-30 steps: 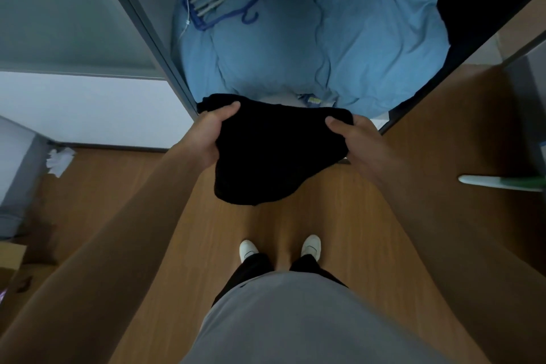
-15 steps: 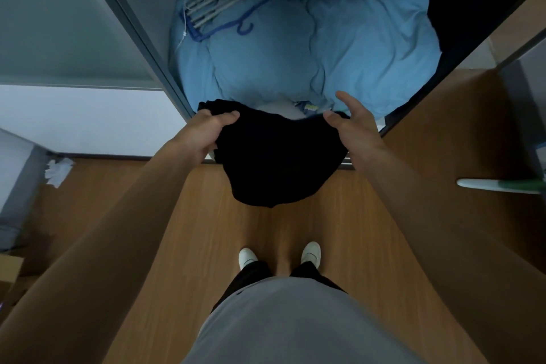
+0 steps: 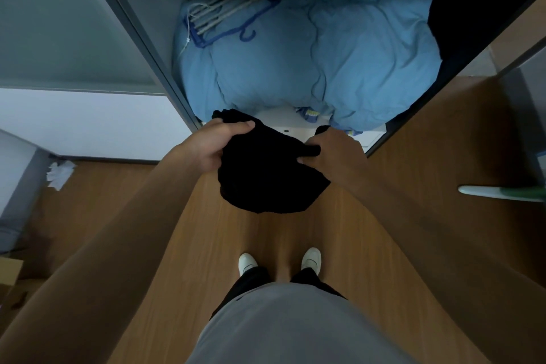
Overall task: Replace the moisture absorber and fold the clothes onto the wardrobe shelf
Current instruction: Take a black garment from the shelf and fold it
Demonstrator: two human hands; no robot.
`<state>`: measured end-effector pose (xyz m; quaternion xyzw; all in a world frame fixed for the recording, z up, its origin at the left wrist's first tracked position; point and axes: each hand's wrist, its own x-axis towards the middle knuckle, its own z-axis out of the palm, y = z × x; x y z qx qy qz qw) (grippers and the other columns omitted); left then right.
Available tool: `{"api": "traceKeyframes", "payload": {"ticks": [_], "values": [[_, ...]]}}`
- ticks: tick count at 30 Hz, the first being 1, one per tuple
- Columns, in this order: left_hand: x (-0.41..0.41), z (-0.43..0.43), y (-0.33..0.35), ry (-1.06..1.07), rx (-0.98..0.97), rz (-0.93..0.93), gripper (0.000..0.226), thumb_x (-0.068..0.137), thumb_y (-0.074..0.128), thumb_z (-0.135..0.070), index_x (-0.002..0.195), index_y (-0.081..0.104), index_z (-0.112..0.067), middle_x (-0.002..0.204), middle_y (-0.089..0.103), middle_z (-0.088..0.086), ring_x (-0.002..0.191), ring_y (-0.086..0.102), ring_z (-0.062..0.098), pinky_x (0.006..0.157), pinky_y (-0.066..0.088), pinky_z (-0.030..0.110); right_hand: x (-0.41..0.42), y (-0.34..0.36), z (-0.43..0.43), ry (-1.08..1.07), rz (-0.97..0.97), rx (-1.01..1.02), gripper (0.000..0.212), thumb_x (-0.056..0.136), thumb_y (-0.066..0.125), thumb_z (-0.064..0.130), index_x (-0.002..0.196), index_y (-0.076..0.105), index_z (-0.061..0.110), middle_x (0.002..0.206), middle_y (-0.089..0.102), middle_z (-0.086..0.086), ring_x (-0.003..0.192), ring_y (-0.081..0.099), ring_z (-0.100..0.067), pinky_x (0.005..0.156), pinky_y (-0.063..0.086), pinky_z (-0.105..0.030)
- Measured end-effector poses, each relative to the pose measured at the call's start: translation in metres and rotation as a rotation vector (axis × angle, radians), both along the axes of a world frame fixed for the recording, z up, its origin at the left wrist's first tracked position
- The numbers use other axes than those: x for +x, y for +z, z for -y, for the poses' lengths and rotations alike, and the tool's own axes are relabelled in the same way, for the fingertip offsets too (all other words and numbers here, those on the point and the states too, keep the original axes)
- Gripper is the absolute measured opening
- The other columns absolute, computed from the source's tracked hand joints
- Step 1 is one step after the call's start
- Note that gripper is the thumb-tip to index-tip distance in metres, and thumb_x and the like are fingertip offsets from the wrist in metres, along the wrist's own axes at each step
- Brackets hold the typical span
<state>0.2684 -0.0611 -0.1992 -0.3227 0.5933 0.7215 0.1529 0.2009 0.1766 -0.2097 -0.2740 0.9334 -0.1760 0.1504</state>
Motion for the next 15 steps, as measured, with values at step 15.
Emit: {"api": "traceKeyframes", "payload": {"ticks": [15], "values": [[-0.004,-0.018,0.015,0.053,0.203,0.114,0.039,0.089,0.071,-0.035,0.116,0.063,-0.007,0.096,0.078,0.008,0.087,0.076,0.02,0.066,0.059,0.027,-0.003,-0.001,0.0,0.187,0.223,-0.263,0.065,0.087,0.058,0.02,0.148,0.038,0.032,0.134,0.061,0.0,0.12,0.059,-0.023,0.101,0.046,-0.042]]}}
